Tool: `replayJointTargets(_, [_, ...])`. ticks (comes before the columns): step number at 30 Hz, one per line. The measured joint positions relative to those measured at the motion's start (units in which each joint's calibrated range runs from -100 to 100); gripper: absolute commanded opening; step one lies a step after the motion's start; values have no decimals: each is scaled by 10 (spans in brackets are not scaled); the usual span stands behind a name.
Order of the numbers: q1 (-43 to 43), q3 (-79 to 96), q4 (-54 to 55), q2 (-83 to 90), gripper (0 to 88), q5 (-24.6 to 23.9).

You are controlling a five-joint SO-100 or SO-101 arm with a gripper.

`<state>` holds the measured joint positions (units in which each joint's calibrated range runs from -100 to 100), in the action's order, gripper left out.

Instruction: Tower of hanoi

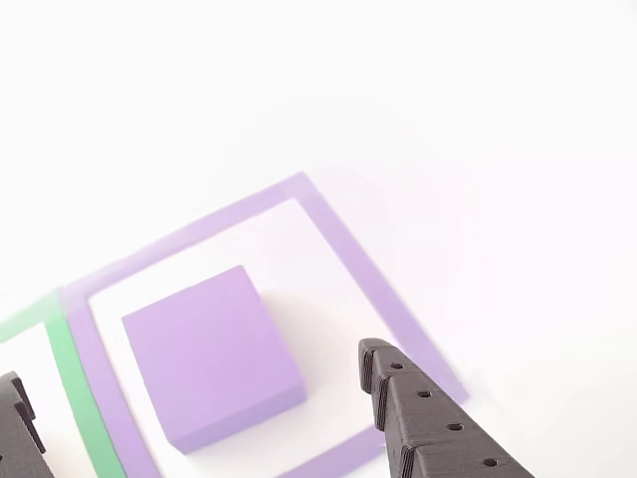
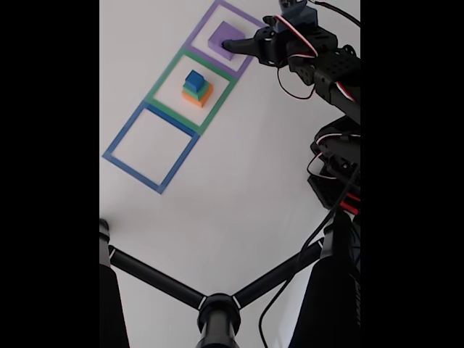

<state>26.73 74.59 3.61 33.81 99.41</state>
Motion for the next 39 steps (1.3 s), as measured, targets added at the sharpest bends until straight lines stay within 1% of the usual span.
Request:
replayJointTargets(6, [-10, 2, 165, -140, 413, 6])
replayJointTargets(10, [-11, 1, 227, -209, 427, 6])
replayJointTargets(15, [2, -1, 270, -252, 447, 6])
replayJointTargets(22, [5, -1, 325, -302, 445, 6])
replayJointTargets(30, [5, -21, 392, -376, 436, 6])
replayJointTargets(39, [5, -48, 444, -438, 408, 6])
